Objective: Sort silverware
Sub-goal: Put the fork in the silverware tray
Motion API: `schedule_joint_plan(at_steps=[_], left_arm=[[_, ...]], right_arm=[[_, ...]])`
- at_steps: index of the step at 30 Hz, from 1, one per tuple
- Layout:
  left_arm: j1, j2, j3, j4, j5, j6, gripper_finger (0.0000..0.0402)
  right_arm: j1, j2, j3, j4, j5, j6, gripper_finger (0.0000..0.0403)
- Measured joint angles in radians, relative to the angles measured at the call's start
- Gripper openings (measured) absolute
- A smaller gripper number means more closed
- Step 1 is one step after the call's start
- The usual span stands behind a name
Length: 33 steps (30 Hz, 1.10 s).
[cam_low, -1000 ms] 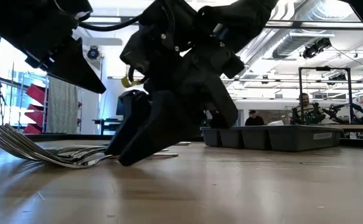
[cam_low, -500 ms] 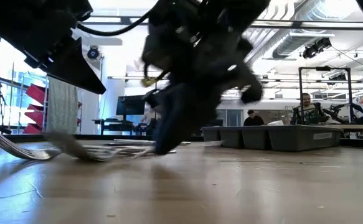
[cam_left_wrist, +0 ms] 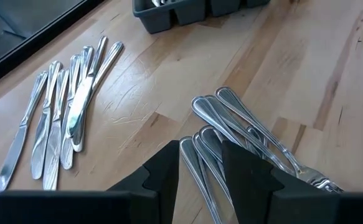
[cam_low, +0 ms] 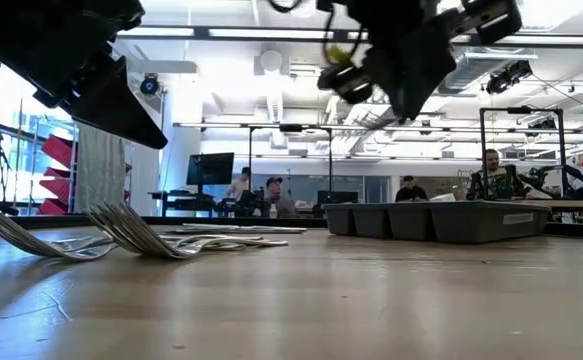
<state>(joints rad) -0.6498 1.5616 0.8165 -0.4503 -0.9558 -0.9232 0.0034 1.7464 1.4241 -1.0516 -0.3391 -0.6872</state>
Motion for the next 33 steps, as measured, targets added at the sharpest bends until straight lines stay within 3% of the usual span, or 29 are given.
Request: schedule_joint_plan(at_steps=[5,10,14,18,24,33], left_arm=[[0.001,0.000,0.000,0.001,-0.009,0.019,0.0104],[0.002,0.000,0.000,0.000,-0.045,0.050,0.0103],[0.002,0.000,0.000,0.000,-0.076,0.063,0.0103],[0.003,0.000,0.000,-0.003,-0.102,0.064,0.0103],[0.007,0.000,0.000,-0.002,-0.115,0.067,0.0103],[0.008,0.000,0.000,0.002,-0.095,0.062,0.0103]], right_arm=[[-0.215,-0.037,0.001,-0.146,0.209,-0.131,0.0000],[-0.447,-0.008,0.001,-0.144,0.216,-0.257,0.0000],[-0.547,0.022,0.001,-0.104,0.219,-0.365,0.0000],[-0.574,0.077,0.001,-0.105,0.206,-0.473,0.0000],[-0.586,0.170,0.001,-0.110,0.201,-0.506,0.0003],[-0.586,0.238,0.001,-0.130,0.371,-0.439,0.0049]])
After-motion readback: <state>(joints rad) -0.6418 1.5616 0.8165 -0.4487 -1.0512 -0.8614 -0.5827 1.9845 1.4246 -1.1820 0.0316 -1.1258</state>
